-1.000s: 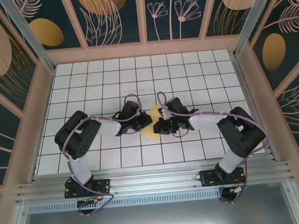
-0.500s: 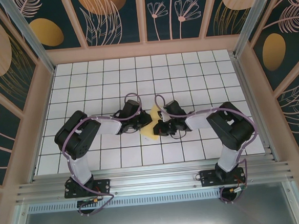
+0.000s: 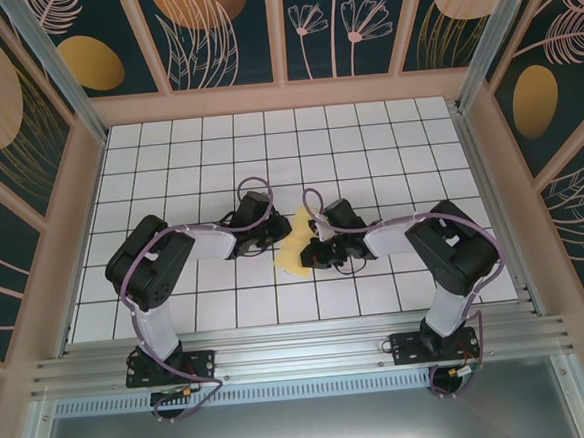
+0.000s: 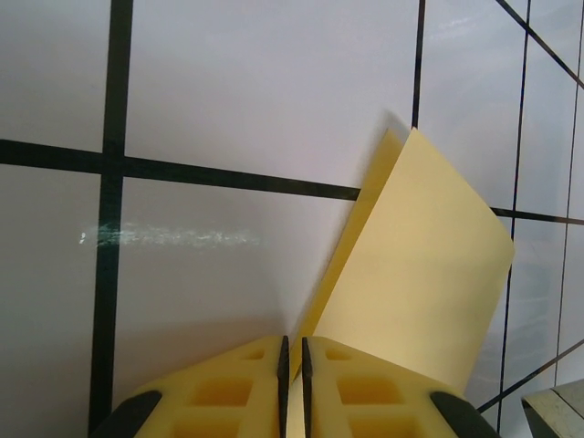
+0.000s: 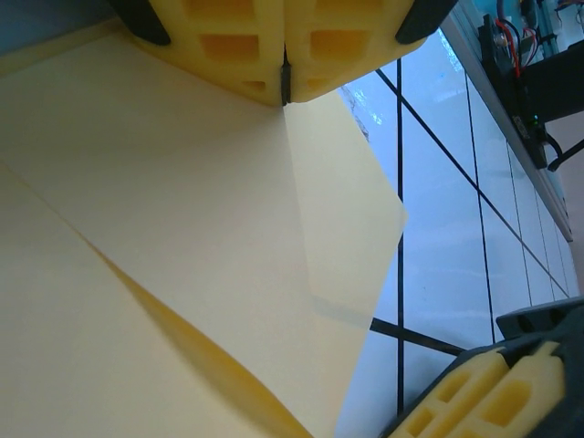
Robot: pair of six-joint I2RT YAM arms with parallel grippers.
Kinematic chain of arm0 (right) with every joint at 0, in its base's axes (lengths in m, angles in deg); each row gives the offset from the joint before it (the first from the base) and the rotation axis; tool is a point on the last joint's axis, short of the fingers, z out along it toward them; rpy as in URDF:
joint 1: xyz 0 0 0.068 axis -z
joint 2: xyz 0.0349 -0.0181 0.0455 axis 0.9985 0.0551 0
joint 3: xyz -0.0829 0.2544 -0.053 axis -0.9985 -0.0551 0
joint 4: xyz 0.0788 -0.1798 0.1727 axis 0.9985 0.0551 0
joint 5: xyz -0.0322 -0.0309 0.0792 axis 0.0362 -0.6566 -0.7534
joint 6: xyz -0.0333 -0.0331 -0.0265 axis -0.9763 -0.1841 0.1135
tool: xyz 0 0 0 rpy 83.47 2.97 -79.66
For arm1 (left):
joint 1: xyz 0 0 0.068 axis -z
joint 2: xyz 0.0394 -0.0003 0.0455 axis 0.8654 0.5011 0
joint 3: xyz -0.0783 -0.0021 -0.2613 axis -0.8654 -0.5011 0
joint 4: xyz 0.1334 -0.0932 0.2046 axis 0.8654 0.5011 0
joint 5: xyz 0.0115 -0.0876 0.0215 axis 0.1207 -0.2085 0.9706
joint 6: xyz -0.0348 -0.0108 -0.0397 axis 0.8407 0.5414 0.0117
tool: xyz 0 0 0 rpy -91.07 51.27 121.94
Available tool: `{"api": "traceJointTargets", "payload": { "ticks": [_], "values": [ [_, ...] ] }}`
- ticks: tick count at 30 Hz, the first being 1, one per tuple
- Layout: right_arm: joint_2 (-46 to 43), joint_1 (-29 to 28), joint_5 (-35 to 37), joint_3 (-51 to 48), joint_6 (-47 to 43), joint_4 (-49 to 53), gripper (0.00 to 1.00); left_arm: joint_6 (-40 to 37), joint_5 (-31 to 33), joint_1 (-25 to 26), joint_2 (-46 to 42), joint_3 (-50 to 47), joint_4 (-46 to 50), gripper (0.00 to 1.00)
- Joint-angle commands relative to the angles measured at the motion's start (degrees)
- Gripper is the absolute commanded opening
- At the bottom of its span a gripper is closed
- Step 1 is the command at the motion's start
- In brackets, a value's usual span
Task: Fold a paper plane with a square sheet of paper (pick it up from the middle)
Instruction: Turn over the paper at the center of the table.
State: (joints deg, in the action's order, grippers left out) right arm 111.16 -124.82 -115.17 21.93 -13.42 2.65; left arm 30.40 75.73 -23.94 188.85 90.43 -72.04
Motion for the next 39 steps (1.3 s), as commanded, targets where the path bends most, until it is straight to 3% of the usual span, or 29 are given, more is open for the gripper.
{"api": "traceJointTargets", "payload": {
  "ticks": [1, 8, 14, 26, 39],
  "values": [
    [0.5, -0.6, 1.2, -2.2, -1.4, 9.6, 0.01, -1.7, 1.1, -0.5, -0.3, 1.4, 2.4, 0.15],
    [-8.3, -0.7, 1.5, 0.9, -0.2, 9.8, 0.09, -0.8, -1.0, -0.4, -9.3, -1.4, 2.5, 0.17],
    [-20.4, 0.9, 15.6, -0.1, 4.3, 14.8, 0.31, -0.2, -4.6, 0.8, -16.5, -6.9, 0.5, 0.14],
    [-18.7, 0.1, 15.8, -3.8, 10.4, 9.3, 0.54, -1.3, -9.3, 5.4, -7.0, -4.2, -1.6, 0.10],
    [-12.8, 0.1, 16.1, -2.2, 11.8, 7.0, 0.51, -0.6, -9.3, 5.6, -3.0, -4.4, -2.5, 0.09]
  ]
}}
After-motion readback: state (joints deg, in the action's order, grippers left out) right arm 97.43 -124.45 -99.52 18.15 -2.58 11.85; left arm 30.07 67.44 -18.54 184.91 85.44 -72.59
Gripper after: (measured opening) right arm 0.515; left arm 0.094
